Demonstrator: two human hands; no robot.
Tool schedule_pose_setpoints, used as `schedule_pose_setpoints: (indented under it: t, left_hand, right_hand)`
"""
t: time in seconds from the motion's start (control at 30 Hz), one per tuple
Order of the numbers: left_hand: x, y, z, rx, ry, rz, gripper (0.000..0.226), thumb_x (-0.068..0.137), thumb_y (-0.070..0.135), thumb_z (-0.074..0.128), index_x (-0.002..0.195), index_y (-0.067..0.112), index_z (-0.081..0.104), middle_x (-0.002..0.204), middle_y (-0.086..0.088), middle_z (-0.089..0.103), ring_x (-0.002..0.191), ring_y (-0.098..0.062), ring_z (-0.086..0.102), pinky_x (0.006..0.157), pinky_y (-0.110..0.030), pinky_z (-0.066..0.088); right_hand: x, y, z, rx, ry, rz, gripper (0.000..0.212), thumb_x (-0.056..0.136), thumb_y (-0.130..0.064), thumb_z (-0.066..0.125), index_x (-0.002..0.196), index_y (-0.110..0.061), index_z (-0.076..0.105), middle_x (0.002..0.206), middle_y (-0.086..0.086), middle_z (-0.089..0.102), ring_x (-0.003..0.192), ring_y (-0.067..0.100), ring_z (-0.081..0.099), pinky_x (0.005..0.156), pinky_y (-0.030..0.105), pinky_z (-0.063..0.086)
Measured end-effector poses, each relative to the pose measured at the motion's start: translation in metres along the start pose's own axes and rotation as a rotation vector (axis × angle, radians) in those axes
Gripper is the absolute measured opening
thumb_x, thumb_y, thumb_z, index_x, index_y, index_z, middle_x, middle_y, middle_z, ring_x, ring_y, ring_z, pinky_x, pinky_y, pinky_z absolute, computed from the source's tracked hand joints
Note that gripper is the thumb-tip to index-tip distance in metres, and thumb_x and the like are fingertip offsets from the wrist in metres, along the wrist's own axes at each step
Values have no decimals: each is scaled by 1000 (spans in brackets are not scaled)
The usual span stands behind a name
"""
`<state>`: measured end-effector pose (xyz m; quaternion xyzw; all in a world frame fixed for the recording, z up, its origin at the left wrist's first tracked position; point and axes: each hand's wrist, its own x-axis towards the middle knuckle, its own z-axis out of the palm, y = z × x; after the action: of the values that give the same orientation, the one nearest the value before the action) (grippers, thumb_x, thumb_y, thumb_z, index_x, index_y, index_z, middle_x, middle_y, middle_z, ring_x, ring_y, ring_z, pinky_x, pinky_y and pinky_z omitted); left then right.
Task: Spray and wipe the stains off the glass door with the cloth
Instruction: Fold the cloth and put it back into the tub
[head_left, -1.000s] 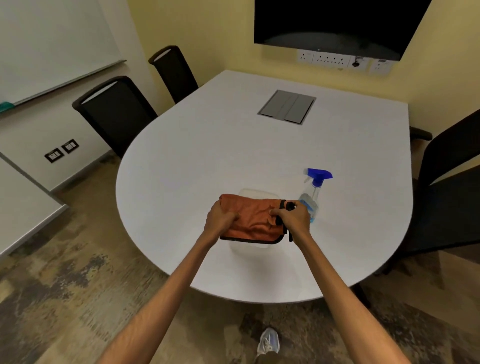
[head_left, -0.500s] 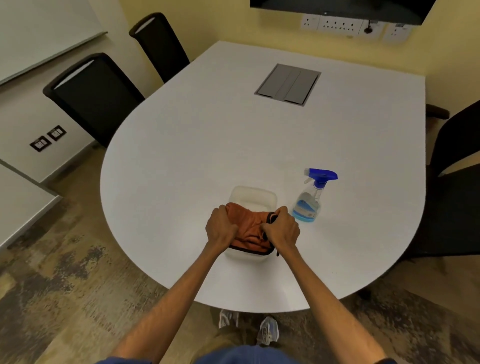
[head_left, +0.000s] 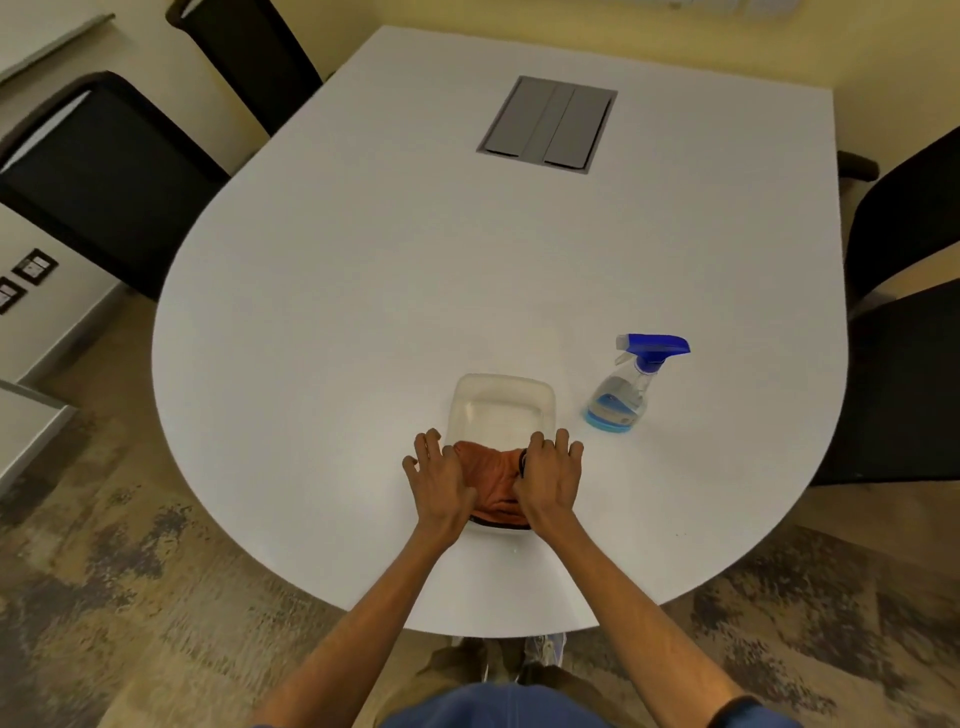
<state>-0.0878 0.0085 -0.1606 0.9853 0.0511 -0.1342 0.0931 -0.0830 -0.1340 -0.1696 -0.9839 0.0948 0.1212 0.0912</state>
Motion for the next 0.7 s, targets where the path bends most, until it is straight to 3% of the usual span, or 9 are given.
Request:
schedule_pose_setpoints:
  t: [0.17, 0.33, 0.53, 0.7]
  left_hand:
    - [8, -7, 12, 72, -73, 41, 41, 76, 8, 56, 116, 10, 57, 155, -12, 29, 150, -30, 15, 118, -48, 19]
    - [10, -10, 21, 60, -98, 40, 46, 80, 5, 54, 126, 12, 52, 151, -9, 35, 147, -28, 21, 115, -45, 27]
    - [7, -15, 25, 45, -121, 62, 50, 88, 5, 56, 136, 14, 44, 166, -10, 11, 152, -30, 13, 117, -47, 27]
    - [-3, -9, 22, -121, -45, 54, 74, 86, 29, 64, 149, 11, 30, 163, -18, 9, 147, -33, 19, 115, -51, 29]
  right_hand:
    - [-8, -1, 18, 4, -29, 15, 31, 83, -9, 55, 113, -9, 59, 116, 11, 64, 121, 29, 47, 102, 38, 33]
    - [-16, 1, 28, 38, 29, 41, 40, 84, -2, 49, 122, -6, 59, 122, 15, 62, 125, 33, 50, 109, 46, 33]
    - [-17, -1, 34, 41, -51, 91, 49, 94, -5, 41, 143, -10, 43, 147, 13, 46, 144, 30, 31, 120, 48, 17]
    - [-17, 6, 32, 97, -29, 32, 41, 96, -22, 47, 136, -16, 48, 148, 7, 43, 146, 30, 27, 115, 53, 18]
